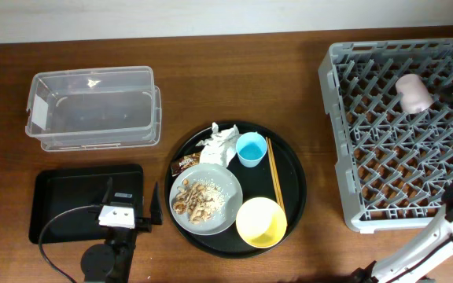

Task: Sort waste into correct bins and load items into the dishwasher rack
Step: 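Lower the pink cup upside down into the rack and release it, then lift the right gripper away from the rack toward the tray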

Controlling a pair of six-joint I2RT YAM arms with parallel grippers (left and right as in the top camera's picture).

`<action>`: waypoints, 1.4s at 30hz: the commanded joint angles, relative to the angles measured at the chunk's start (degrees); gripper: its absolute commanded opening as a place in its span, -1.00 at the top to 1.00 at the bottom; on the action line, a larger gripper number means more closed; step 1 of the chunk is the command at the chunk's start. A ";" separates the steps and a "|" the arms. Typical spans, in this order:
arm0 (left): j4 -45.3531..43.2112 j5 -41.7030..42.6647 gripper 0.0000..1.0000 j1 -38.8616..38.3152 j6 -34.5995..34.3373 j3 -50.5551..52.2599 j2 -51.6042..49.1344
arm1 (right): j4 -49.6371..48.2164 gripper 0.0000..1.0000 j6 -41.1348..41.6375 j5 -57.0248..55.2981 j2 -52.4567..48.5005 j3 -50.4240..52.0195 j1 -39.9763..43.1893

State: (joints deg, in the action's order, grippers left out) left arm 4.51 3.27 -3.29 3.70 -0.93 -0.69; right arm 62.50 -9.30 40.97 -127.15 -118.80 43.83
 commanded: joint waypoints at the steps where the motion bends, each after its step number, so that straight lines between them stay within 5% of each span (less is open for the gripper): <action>1: -0.15 0.83 -0.99 0.31 0.92 0.46 0.35 | -1.16 0.05 5.03 -3.74 7.13 0.35 -0.39; 4: -0.15 0.83 -0.99 0.31 0.92 0.46 0.35 | -1.88 0.13 5.77 -3.56 8.17 0.35 -1.51; 9: -0.15 0.83 -0.99 0.31 0.92 0.46 0.35 | -4.02 0.79 5.77 -6.49 6.88 0.52 -6.91; 11: -0.15 0.83 -0.99 0.31 0.92 0.46 0.35 | -6.73 0.92 9.11 -16.22 4.81 0.52 -11.76; 23: -0.15 0.83 -0.99 0.31 0.92 0.46 0.35 | -11.98 0.92 18.84 -46.03 -3.19 0.52 -22.40; 42: -0.15 0.83 -0.99 0.31 0.92 0.46 0.35 | -4.13 0.92 26.82 -58.18 2.86 0.42 -18.27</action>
State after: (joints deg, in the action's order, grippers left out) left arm 4.49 3.27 -3.29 3.70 -0.93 -0.62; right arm 57.30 16.27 -13.61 -127.48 -119.00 23.66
